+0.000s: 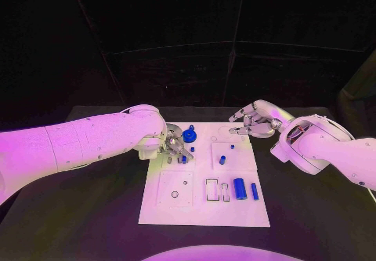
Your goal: Assemble the parts on the task board
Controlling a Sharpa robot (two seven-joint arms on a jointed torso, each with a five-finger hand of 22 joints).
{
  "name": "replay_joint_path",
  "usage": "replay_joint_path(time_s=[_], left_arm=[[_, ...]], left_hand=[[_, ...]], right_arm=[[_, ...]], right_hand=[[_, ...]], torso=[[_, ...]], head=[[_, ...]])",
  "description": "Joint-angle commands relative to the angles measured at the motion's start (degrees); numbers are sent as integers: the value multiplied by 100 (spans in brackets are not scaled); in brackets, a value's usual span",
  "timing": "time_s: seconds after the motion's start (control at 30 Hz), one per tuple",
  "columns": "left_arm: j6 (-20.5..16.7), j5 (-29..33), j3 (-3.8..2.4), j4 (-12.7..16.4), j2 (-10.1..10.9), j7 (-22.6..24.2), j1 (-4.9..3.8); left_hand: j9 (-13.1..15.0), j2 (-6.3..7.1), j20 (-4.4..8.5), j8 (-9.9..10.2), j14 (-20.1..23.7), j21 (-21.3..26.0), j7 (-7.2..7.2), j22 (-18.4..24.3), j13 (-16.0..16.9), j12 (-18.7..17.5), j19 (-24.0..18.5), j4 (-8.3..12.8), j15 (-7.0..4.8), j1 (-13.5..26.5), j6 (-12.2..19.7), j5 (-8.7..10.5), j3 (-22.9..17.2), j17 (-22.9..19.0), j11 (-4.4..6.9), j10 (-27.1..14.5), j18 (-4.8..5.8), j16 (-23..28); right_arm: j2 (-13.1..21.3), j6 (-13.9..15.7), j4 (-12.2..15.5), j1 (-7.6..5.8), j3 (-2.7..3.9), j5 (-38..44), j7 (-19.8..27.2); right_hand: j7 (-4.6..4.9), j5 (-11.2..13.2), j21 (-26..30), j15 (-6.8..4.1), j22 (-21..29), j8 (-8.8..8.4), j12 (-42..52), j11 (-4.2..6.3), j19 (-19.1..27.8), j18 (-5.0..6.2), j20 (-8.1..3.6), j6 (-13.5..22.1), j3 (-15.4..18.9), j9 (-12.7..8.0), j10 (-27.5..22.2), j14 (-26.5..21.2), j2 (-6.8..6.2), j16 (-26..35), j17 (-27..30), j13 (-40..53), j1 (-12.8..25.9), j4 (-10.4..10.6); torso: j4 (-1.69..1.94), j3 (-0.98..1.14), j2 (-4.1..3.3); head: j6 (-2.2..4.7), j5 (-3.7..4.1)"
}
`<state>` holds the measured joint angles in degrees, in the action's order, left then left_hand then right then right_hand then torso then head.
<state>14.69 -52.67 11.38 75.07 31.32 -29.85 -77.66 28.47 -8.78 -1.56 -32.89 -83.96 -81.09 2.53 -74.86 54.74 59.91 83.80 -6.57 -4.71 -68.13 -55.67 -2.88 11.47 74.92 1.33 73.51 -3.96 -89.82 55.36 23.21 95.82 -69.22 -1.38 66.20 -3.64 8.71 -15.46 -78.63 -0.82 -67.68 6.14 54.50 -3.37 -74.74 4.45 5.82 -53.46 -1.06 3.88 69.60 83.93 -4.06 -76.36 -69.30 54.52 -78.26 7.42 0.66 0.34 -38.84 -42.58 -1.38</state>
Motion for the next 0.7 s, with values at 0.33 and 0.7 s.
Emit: replay_joint_path(time_s=[0.33,0.7], left_arm=[[-154,-32,1,131,64,-30,-8],[-678,-26,-3,458,336,16,-6]], left_hand=[[11,-71,58,107,-604,32,30,56,-152,-217,-31,1235,-41,-838,252,-436,-1743,1508,31,-101,66,-18],[277,846,18,-107,-604,48,19,1,-171,-174,-16,1729,-26,585,252,-383,-4592,1508,28,37,69,-18]], right_arm=[[-41,17,-22,-12,3,2,9],[-60,10,-48,-12,3,-25,16]], right_hand=[[-25,-57,40,-4,12,26,-32,1,36,56,-23,-5,42,8,-25,148,52,25,10,-16,-16,-4],[-25,-66,46,-4,21,28,-36,1,41,58,-24,-5,44,7,-25,147,55,31,17,-21,-18,-2]], torso=[[3,-3,1],[11,1,2]], head=[[-25,6],[-37,5]])
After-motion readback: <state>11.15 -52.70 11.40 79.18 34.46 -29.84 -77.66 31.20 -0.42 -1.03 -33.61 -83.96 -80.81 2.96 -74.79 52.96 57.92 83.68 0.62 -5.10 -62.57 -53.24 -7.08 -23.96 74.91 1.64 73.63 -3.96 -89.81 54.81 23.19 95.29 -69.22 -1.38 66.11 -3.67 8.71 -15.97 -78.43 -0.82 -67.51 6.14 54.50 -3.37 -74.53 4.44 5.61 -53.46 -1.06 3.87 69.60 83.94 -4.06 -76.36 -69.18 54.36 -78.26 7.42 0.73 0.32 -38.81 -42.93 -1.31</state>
